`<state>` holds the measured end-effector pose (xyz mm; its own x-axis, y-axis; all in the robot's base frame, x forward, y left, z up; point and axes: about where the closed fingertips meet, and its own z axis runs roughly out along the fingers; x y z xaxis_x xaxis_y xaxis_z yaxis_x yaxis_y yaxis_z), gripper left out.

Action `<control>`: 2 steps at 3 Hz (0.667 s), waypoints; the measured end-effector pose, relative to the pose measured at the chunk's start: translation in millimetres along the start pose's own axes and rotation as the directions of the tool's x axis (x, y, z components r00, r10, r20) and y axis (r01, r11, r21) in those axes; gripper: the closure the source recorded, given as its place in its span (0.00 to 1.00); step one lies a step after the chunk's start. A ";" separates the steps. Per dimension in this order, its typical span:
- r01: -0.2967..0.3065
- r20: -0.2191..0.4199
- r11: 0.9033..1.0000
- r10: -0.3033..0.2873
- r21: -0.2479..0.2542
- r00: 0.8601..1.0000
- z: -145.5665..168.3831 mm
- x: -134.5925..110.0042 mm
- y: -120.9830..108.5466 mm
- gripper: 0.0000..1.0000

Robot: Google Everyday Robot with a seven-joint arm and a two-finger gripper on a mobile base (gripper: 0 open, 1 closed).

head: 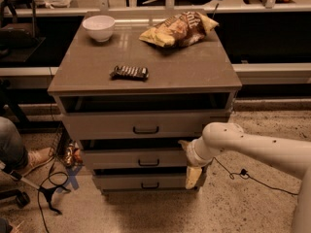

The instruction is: Open middle drawer

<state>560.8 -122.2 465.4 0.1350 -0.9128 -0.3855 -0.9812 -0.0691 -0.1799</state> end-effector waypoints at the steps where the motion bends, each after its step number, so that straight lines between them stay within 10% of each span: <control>1: 0.039 -0.043 0.999 -0.038 0.007 0.998 24.0 -9.5 -12.9 0.00; 2: 0.045 -0.069 0.999 -0.044 0.004 0.997 46.8 -14.5 -25.5 0.00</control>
Offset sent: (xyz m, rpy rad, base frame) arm 0.0526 0.0511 -0.0505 -0.1044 -0.0342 0.0220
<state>590.3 -88.4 433.3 0.1685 -0.9344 -0.3138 -0.9737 -0.1082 -0.2006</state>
